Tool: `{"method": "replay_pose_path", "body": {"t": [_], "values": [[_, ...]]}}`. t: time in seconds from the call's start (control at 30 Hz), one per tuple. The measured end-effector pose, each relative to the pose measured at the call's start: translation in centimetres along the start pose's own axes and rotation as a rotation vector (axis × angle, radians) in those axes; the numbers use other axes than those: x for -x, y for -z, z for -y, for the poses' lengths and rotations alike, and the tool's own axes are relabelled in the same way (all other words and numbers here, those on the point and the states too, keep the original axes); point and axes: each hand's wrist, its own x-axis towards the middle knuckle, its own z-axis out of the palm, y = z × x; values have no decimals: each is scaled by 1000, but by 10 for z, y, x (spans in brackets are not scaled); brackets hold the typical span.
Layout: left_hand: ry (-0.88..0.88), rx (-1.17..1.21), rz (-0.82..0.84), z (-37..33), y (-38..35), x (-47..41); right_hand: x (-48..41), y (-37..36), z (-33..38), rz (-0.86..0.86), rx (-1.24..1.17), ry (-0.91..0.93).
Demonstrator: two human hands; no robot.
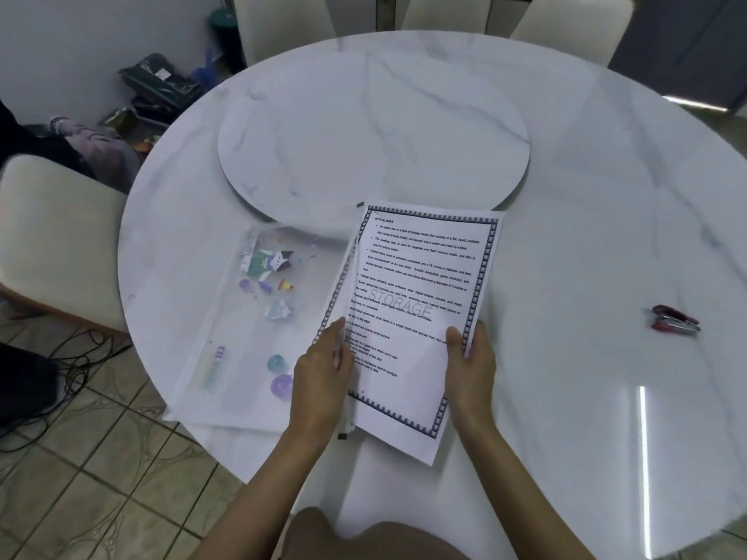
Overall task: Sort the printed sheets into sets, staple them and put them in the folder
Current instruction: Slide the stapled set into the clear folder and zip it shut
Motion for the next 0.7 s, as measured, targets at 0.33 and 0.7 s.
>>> {"method": "replay_pose_path", "body": {"t": [0.33, 0.7], "values": [[19, -33, 1, -5, -2, -1, -39, 25, 3, 126, 64, -51], [-32, -80, -8, -10, -4, 2, -66, 46, 15, 329, 106, -57]]}}
